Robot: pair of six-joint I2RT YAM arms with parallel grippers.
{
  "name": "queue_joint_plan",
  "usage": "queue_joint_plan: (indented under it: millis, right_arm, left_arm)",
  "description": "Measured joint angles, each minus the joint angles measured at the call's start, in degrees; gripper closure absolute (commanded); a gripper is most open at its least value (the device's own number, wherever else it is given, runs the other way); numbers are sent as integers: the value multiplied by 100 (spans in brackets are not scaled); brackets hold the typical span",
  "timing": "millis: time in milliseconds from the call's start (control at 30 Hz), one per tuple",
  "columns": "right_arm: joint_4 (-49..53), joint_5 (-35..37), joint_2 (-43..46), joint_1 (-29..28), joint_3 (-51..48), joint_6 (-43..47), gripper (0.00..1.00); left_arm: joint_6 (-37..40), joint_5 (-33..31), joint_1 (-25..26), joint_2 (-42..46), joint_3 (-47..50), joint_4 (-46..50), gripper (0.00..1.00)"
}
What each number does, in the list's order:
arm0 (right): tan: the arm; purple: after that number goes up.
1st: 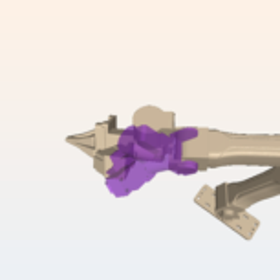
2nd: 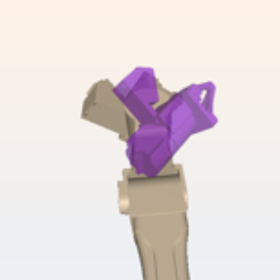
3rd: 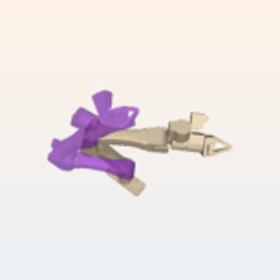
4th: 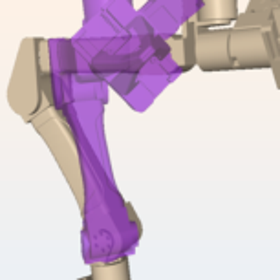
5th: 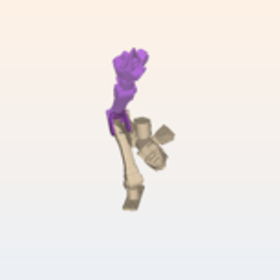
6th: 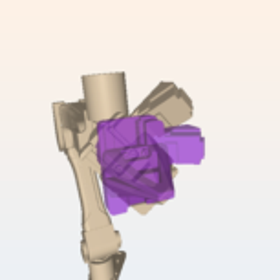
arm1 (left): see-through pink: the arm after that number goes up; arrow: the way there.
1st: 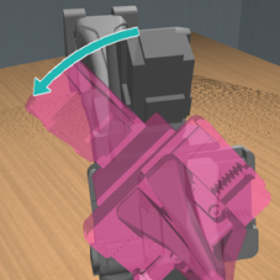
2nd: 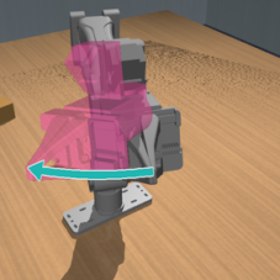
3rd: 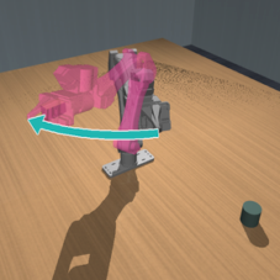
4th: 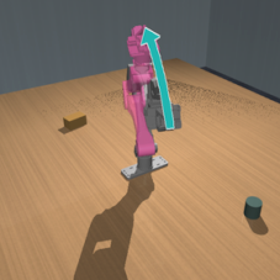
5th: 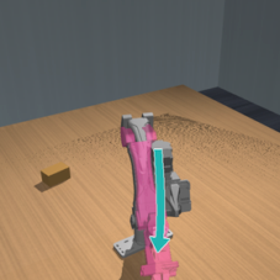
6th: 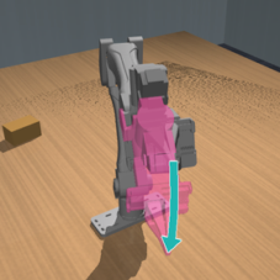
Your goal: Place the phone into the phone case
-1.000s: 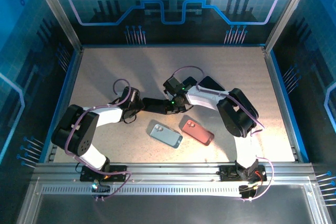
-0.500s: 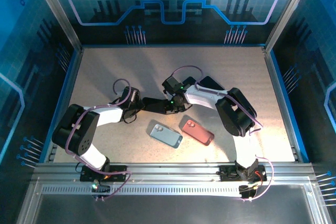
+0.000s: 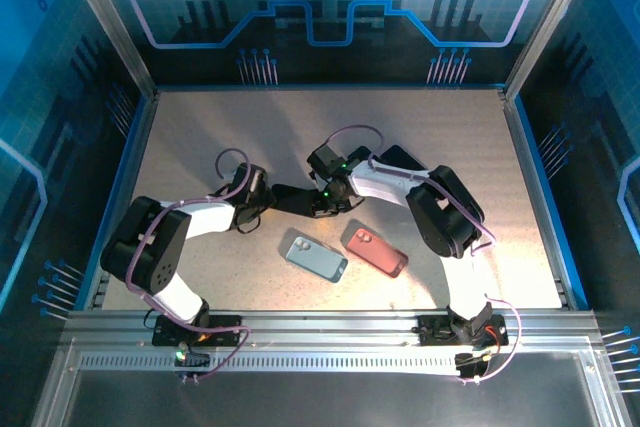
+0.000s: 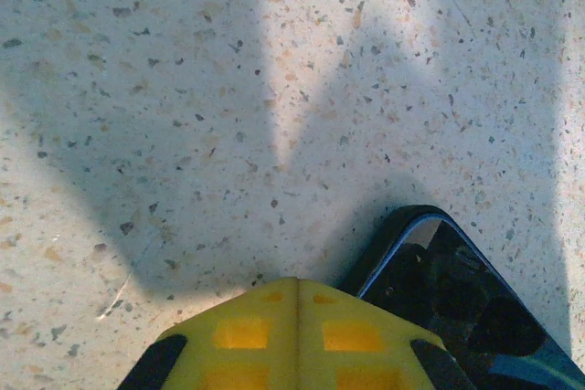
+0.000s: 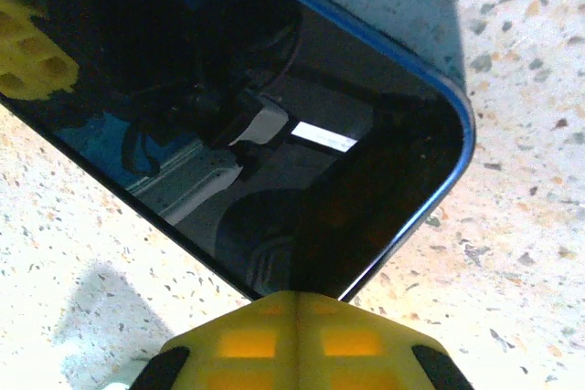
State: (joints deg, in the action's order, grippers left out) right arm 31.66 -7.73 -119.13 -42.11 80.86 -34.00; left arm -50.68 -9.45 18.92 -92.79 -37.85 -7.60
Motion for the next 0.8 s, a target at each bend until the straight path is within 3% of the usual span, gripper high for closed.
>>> queue_joint_plan:
  millis: [300,600,800]
  right_arm:
    - [13,-26,0,0,17,0,100]
    - [-767,-52,605,-15,-732,0,100]
    - [-334,-214,979,68,-885,109,100]
  left_arm:
    - [7,-4,0,-31,-125,190,100]
    - [42,52,0,-245,-481,428,100]
    - [157,341,114,-328,-732,680,100]
